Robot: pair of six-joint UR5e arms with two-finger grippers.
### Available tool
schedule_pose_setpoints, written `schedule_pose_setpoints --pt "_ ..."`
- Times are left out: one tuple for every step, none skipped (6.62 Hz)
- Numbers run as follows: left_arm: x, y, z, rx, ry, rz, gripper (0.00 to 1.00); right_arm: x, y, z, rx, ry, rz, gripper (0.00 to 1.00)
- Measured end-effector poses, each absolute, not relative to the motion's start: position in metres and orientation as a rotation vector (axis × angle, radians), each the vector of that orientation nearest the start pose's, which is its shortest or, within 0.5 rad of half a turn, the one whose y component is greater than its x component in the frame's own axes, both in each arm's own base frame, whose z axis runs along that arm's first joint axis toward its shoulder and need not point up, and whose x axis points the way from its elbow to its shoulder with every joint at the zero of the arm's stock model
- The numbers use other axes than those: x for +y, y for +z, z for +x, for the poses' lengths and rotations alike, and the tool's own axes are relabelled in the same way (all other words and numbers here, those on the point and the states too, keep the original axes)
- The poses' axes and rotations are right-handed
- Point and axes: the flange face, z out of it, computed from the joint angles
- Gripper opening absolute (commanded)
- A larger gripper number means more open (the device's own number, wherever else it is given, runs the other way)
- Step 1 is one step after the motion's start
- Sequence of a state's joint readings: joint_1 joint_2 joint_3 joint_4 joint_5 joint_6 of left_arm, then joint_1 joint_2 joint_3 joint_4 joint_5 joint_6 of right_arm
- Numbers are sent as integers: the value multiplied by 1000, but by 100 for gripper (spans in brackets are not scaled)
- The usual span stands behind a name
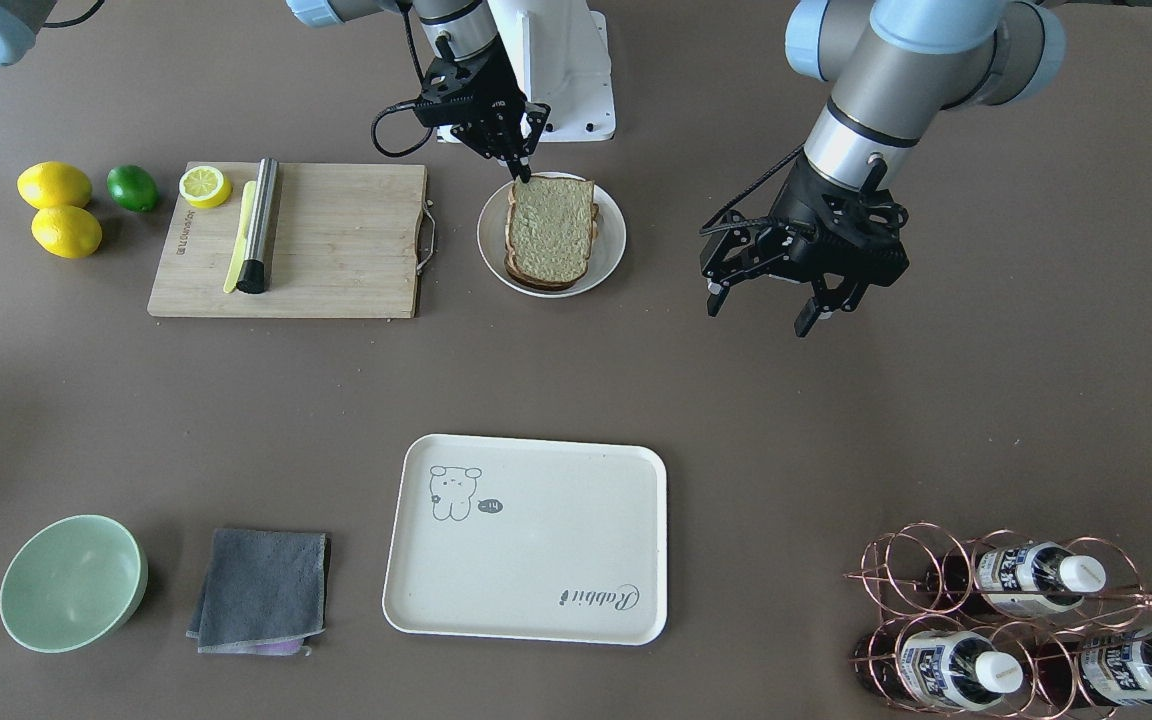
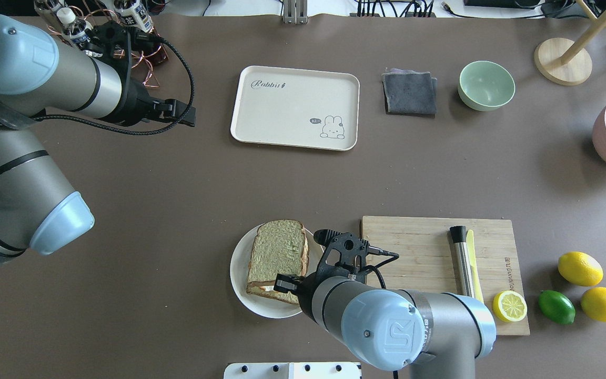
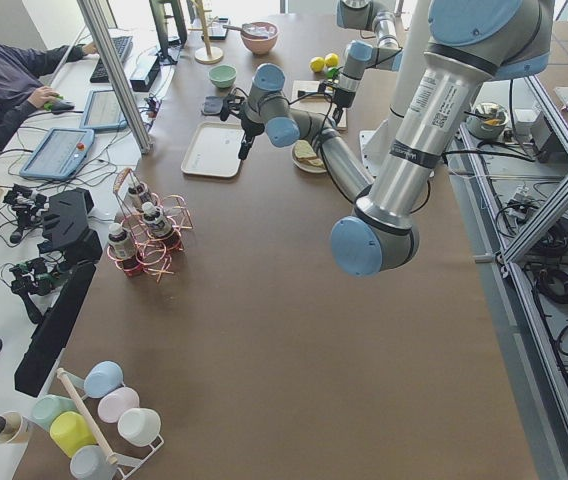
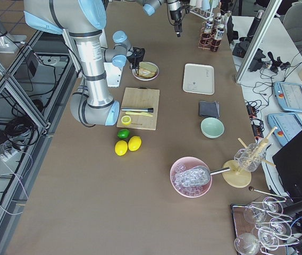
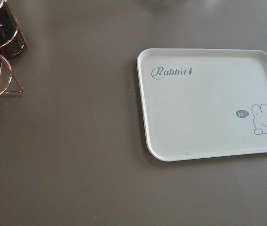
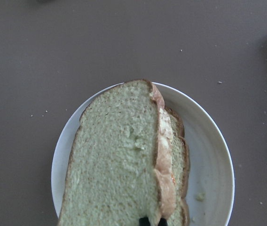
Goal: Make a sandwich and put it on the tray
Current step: 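Carry the bread slice over the egg plate and lay it on top, then open the right gripper and withdraw the right arm to rest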
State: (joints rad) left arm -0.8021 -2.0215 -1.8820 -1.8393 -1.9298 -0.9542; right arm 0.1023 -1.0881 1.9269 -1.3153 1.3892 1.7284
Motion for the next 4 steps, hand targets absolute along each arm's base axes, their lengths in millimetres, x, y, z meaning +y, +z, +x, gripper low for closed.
schedule_pose_setpoints --pt "-500 237 347 984 18 415 98 -204 206 -576 -1096 329 138 99" --pt "-500 236 347 984 18 415 98 -202 209 -578 -1091 325 145 100" --pt "-499 236 348 985 19 414 98 -204 210 -577 -1084 320 158 100" --pt "-499 236 348 985 20 414 98 -211 209 -572 -1082 315 168 100"
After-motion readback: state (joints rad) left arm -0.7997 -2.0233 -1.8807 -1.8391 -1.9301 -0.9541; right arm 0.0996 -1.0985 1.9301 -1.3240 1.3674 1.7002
